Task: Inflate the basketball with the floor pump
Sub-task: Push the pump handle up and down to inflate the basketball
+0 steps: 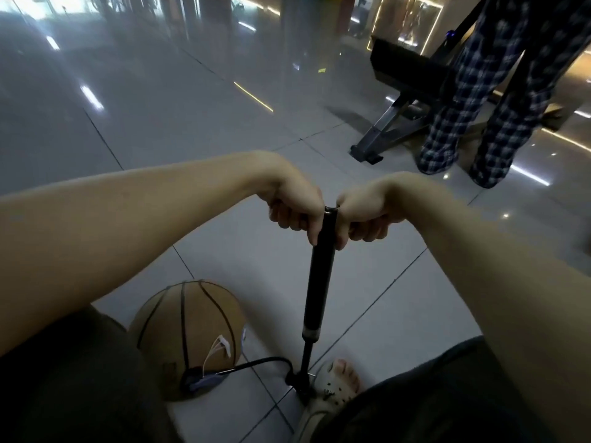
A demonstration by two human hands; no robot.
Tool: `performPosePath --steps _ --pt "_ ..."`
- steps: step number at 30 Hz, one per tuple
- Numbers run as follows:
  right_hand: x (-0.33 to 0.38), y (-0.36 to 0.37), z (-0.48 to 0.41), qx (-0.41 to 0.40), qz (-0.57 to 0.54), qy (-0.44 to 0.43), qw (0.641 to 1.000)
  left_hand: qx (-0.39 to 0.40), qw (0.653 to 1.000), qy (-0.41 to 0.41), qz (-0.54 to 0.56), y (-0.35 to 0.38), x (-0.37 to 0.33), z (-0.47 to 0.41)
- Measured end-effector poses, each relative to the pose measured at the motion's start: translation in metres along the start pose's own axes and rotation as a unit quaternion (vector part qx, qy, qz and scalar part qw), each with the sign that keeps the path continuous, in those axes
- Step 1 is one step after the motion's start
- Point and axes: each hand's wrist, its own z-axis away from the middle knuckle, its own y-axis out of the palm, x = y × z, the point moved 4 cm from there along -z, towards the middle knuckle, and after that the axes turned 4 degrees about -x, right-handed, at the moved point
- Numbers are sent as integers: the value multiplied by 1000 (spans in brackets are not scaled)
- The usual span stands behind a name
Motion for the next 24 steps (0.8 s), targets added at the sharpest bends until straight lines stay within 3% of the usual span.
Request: performPosePath --steps 7,14,20,24 --pt "-47 76 -86 -2 23 7 1000 8 1000 -26 9 85 46 -79" --pt "-66 121 -118 -5 66 -6 998 2 998 -36 59 141 74 -106" --pt "-56 124 -97 33 98 10 995 7 998 -57 21 142 61 -79" --pt "-30 80 -58 23 125 1 992 32 997 -69 3 95 36 -39"
